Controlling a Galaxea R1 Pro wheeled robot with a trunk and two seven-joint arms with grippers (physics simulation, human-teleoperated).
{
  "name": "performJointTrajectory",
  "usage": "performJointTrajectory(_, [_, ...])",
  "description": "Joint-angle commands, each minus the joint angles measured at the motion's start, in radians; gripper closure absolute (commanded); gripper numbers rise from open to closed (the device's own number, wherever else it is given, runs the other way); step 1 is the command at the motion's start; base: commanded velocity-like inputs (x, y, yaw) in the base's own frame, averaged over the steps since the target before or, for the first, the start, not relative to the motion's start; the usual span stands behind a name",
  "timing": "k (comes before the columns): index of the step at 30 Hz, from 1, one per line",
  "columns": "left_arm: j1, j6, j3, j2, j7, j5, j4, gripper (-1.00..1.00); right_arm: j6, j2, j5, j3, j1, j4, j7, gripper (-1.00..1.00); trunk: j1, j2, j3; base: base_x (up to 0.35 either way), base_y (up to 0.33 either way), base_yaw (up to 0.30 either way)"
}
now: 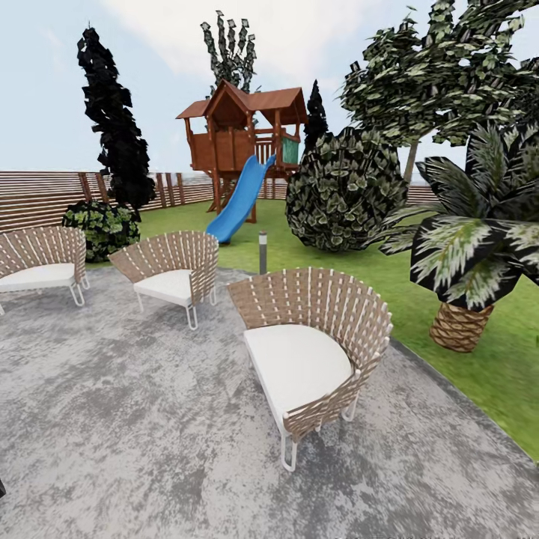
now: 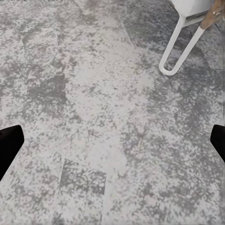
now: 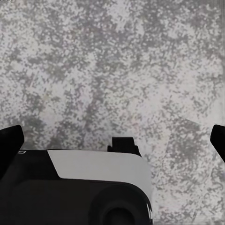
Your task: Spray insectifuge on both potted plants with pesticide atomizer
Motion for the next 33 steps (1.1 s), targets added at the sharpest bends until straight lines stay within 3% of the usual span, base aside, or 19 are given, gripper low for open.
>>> performJointTrajectory(1, [0.000,-0.003,0.001,0.000,0.000,-0.005,0.000,-1.00,0.000,0.000,0.000,-0.001,0.000,-0.001,0.000,-1.00,0.000,-0.001,-0.001,0.000,0.000,-0.210])
performJointTrajectory(15, [0.000,-0.004,0.001,-0.002,0.000,-0.005,0.000,-1.00,0.000,-0.001,-0.004,-0.002,0.000,-0.001,0.001,-1.00,0.000,-0.001,0.001,-0.030,0.000,-0.258])
performJointTrajectory(24, [0.000,-0.004,0.001,-0.002,0.000,-0.005,0.000,-1.00,0.000,-0.002,-0.005,-0.003,0.000,-0.001,0.001,-1.00,0.000,-0.001,0.001,-0.158,0.000,-0.062])
performJointTrajectory(33, [0.000,-0.004,0.001,-0.002,0.000,-0.005,0.000,-1.00,0.000,-0.001,-0.005,-0.004,0.000,-0.001,0.000,-1.00,0.000,-0.001,0.001,-0.014,0.000,-0.242])
